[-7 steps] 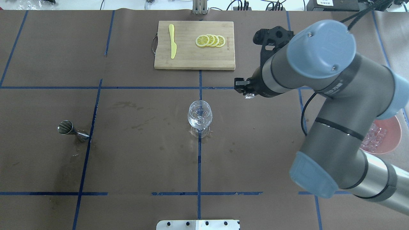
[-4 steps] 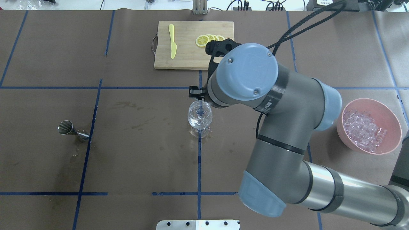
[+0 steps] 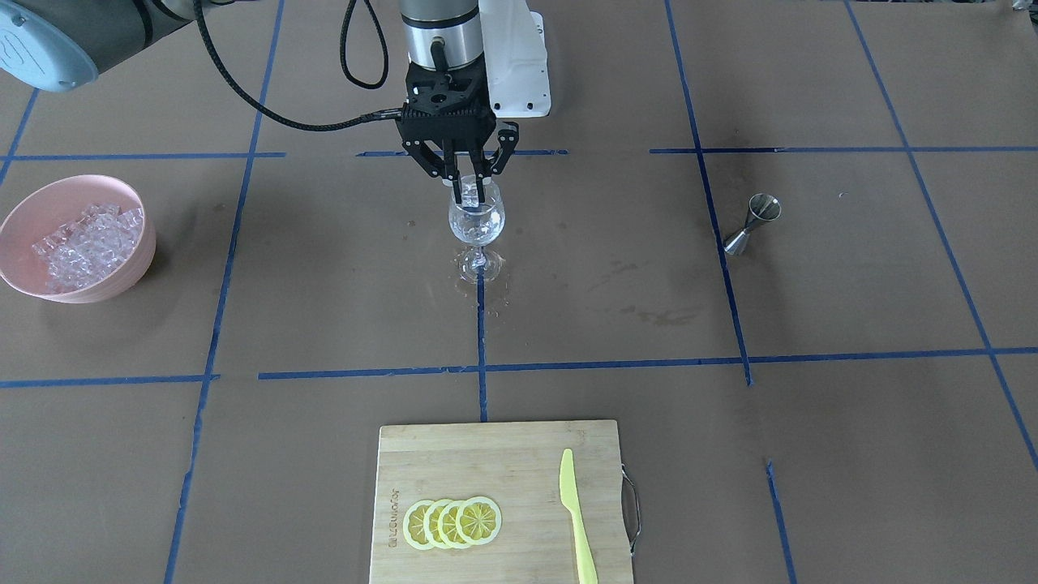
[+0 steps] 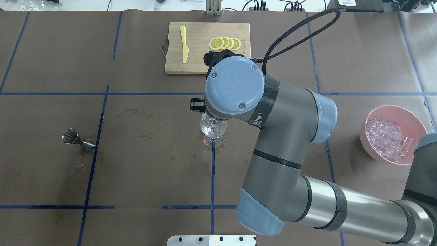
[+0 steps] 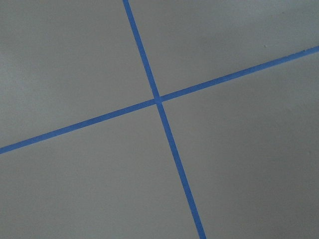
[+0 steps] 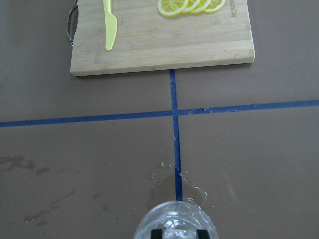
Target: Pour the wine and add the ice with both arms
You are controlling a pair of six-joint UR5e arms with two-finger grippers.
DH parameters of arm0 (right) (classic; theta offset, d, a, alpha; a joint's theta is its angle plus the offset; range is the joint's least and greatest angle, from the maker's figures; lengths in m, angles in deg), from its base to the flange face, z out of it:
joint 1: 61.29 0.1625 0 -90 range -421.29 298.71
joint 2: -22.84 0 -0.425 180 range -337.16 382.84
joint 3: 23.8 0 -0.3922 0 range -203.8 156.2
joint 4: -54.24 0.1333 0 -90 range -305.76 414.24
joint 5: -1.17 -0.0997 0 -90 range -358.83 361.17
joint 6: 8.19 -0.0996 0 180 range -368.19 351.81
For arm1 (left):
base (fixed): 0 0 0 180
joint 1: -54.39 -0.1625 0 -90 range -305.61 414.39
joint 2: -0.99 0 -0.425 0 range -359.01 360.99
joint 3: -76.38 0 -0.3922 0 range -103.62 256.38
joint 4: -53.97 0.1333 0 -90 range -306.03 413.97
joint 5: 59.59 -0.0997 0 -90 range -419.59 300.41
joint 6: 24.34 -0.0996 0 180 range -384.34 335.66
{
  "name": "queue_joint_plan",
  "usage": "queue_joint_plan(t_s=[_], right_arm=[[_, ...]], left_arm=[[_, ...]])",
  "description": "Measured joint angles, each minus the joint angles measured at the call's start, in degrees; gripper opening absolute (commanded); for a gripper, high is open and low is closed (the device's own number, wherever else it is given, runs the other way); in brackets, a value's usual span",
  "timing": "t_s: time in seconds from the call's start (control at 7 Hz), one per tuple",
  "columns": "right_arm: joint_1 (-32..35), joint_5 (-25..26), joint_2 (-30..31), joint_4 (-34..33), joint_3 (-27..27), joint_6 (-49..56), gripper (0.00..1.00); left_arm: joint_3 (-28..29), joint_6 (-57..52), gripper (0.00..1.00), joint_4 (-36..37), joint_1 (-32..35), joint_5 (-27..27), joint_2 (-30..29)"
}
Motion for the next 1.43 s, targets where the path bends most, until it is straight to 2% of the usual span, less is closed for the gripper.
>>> queue_joint_plan(t_s=[0.29, 0.43, 0.57, 1.0, 1.43], right_arm=[[-0.8, 0.0, -0.2, -1.5, 0.2, 0.0, 0.25], [-1.2, 0.1, -0.3, -1.6, 0.3, 0.0, 0.54], [-1.5, 0.1, -0.3, -1.7, 0.3, 0.0, 1.00], [-1.7, 0.0, -0.3, -1.7, 0.6, 0.0, 1.00], [-0.4, -1.1, 0.6, -4.4, 5.2, 0.8, 1.00]], left_arm=[[0.1, 0.0, 1.00, -0.1, 0.0, 0.0, 0.0], [0.1, 0.0, 1.00, -0.1, -0.1, 0.0, 0.0], [0.2, 0.0, 1.00, -0.1, -0.1, 0.0, 0.0], [0.3, 0.0, 1.00, -0.2, -0.1, 0.0, 0.1], [0.3, 0.0, 1.00, -0.2, -0.1, 0.0, 0.2]])
